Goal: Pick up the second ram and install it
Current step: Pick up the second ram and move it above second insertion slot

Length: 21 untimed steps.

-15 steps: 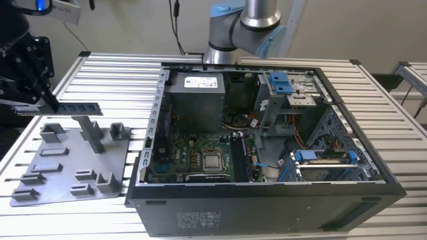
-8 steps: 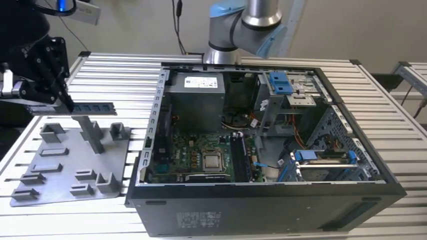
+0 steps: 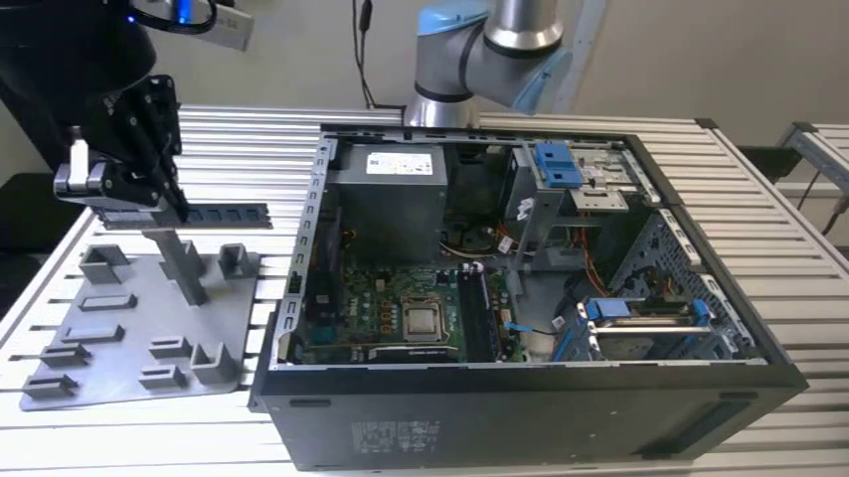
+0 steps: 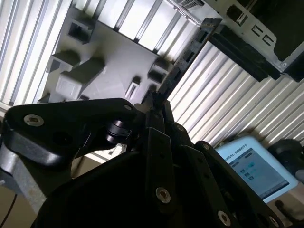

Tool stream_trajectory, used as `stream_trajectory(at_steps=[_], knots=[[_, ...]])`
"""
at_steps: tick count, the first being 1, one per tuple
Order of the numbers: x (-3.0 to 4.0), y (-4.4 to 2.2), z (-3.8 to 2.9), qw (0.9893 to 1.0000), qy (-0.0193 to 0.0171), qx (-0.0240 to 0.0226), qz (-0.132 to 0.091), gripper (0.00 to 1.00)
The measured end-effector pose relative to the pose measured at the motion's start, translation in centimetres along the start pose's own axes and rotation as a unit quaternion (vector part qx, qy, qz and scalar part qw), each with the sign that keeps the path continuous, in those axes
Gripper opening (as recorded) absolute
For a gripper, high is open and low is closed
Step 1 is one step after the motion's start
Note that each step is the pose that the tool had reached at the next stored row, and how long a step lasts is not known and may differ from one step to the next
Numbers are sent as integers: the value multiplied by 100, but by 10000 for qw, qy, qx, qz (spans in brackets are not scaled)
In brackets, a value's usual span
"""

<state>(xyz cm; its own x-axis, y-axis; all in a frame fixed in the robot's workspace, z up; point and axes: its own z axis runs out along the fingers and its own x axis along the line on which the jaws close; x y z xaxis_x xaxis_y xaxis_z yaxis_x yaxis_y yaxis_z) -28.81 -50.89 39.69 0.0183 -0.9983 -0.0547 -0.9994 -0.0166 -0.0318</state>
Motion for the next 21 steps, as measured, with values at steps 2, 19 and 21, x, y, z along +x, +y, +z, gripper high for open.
stream_trajectory(at_steps=[2,19,21], knots=[[1,-69,2,10000,0,0,-6,14],[17,-715,22,10000,-1,-2,-32,14],[20,-796,24,10000,-1,-3,-31,14]])
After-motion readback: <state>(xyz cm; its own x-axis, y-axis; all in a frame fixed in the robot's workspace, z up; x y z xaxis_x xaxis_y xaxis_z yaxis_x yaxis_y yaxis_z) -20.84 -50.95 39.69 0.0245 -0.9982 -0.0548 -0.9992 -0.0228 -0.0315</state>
